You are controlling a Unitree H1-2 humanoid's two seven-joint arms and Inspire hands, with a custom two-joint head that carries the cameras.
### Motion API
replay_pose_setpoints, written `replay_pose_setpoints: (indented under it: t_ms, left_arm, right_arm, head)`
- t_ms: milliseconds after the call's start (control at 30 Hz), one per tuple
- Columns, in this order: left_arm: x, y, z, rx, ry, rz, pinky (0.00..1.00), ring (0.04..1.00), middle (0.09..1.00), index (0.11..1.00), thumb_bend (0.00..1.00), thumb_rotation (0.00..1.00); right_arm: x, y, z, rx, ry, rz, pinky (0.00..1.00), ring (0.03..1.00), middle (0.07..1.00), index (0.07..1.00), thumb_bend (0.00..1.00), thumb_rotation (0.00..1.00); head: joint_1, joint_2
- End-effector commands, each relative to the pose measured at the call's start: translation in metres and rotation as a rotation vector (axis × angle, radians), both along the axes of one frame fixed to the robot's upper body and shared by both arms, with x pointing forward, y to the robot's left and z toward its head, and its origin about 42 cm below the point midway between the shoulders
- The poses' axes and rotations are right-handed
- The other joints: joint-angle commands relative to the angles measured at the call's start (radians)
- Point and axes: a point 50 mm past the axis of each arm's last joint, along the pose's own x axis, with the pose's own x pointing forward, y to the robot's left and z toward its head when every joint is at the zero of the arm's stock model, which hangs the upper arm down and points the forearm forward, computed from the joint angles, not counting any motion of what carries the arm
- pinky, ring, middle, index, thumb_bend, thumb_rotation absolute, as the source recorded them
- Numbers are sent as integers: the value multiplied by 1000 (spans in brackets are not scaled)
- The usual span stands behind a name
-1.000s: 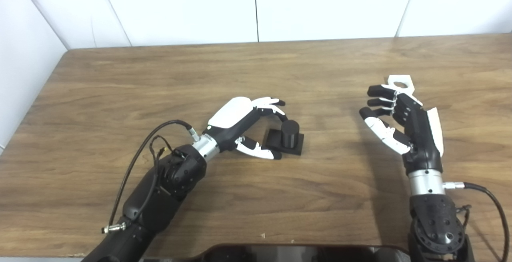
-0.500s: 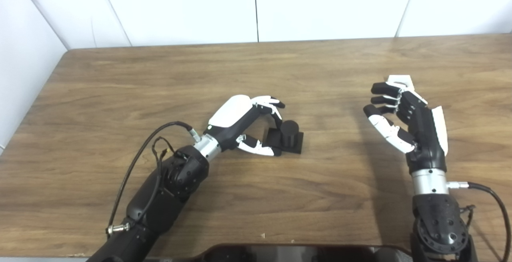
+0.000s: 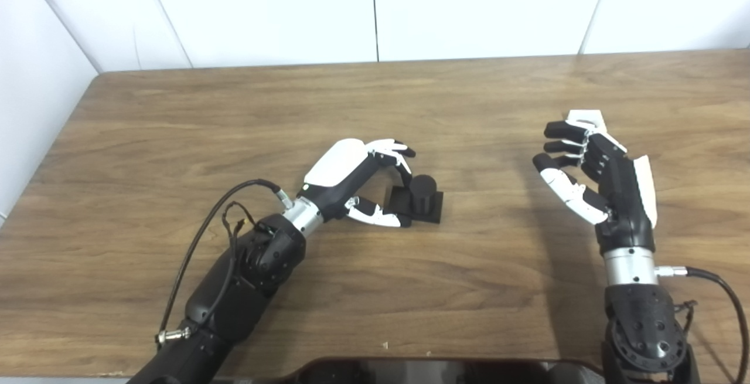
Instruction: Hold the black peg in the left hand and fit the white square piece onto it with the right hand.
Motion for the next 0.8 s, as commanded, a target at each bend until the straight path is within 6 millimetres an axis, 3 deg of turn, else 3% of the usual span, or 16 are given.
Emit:
replay_pose_setpoints:
  t_ms: [0, 167, 300, 433, 567, 700, 767]
  left_arm:
    - [4, 24, -9, 110, 26, 51, 770, 883, 825, 486, 521, 74]
    - [3, 29, -10, 106, 35, 59, 760, 877, 822, 486, 522, 74]
    - [3, 28, -12, 110, 40, 61, 760, 881, 825, 486, 522, 73]
    - [4, 29, -14, 103, 38, 62, 760, 882, 824, 486, 523, 72]
    - [4, 29, -15, 98, 31, 57, 749, 877, 821, 486, 523, 72]
    - [3, 28, -16, 106, 39, 58, 752, 882, 824, 486, 522, 74]
    - [2, 28, -17, 107, 42, 59, 757, 881, 825, 486, 522, 73]
  right_arm:
    - [3, 4, 19, 11, -76, 6, 561, 652, 697, 665, 563, 383]
    - [9, -2, 28, -16, -82, -6, 569, 667, 708, 678, 562, 359]
    - [25, -31, 46, -216, -135, -44, 550, 647, 695, 677, 557, 335]
    - [51, -67, 80, -467, -172, -56, 510, 631, 694, 675, 592, 331]
    - [78, -93, 115, -663, -164, -34, 527, 651, 698, 683, 625, 246]
    - [100, -106, 147, -782, -125, -28, 521, 657, 705, 667, 676, 189]
    - [114, -110, 162, -839, -85, -11, 583, 723, 734, 679, 689, 189]
  head:
    - [-42, -2]
    - [-81, -12]
    - [-75, -17]
    - [-79, -22]
    - [-74, -28]
    - [-67, -38]
    - [-66, -40]
